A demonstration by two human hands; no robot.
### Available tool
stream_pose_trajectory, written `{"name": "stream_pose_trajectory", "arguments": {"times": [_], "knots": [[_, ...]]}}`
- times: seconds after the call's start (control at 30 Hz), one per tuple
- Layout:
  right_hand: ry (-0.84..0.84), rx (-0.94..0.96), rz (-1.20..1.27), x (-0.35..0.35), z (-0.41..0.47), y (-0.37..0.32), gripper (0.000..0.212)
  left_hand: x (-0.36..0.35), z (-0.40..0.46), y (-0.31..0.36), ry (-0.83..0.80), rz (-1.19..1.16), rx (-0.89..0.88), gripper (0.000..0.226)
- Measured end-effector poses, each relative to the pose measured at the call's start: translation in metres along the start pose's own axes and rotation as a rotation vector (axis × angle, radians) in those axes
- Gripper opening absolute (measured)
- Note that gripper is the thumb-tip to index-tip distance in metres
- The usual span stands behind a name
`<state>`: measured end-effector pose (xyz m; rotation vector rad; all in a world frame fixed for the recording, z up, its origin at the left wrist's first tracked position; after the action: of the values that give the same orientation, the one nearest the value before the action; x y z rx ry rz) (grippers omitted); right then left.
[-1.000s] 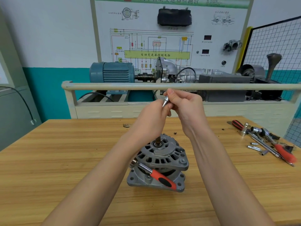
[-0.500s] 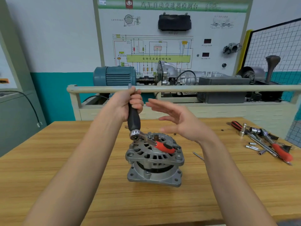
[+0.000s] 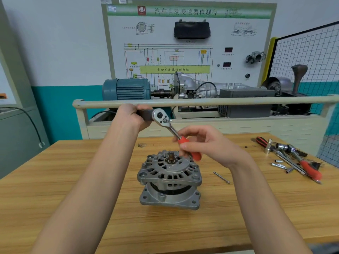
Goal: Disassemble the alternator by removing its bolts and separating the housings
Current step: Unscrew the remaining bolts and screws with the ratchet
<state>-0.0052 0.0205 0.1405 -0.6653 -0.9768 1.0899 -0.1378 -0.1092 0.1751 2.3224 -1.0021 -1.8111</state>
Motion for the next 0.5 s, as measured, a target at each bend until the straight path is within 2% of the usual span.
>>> {"name": "stream_pose_trajectory", "arguments": {"times": [0.1, 0.23, 0.27, 0.33, 0.4, 0.5], "knots": [[0.161, 0.064, 0.161, 0.009, -0.001, -0.005, 0.025, 0.009, 0.004, 0.000, 0.009, 0.280, -0.025, 0.016], [0.311, 0.185, 0.258, 0.018, 0.003, -0.023, 0.023, 0.035, 0.008, -0.018, 0.028, 0.765, -0.026, 0.019], [0.346, 0.196, 0.279, 0.021, 0.004, -0.027, 0.021, 0.042, 0.011, -0.020, 0.060, 0.892, -0.115, 0.027], [0.414, 0.182, 0.296, 0.027, 0.008, -0.033, 0.016, 0.050, 0.013, -0.017, 0.115, 1.112, -0.402, 0.039], [0.474, 0.155, 0.292, 0.030, 0.011, -0.038, 0.010, 0.046, 0.007, -0.010, 0.001, 1.170, -0.616, 0.036], [0.531, 0.089, 0.302, 0.033, 0.017, -0.043, 0.008, 0.036, -0.011, -0.010, -0.354, 1.087, -0.685, 0.055]]}}
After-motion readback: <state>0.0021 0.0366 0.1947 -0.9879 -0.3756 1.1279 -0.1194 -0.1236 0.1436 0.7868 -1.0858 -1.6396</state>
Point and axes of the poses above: each hand's wrist, its own z-axis towards the middle knuckle, its own x-axis out of the back of the hand, y = z × x, the point moved 4 cm from there along z, towards the middle knuckle, and after that the axes turned 9 degrees about y, right-handed, at the moved point
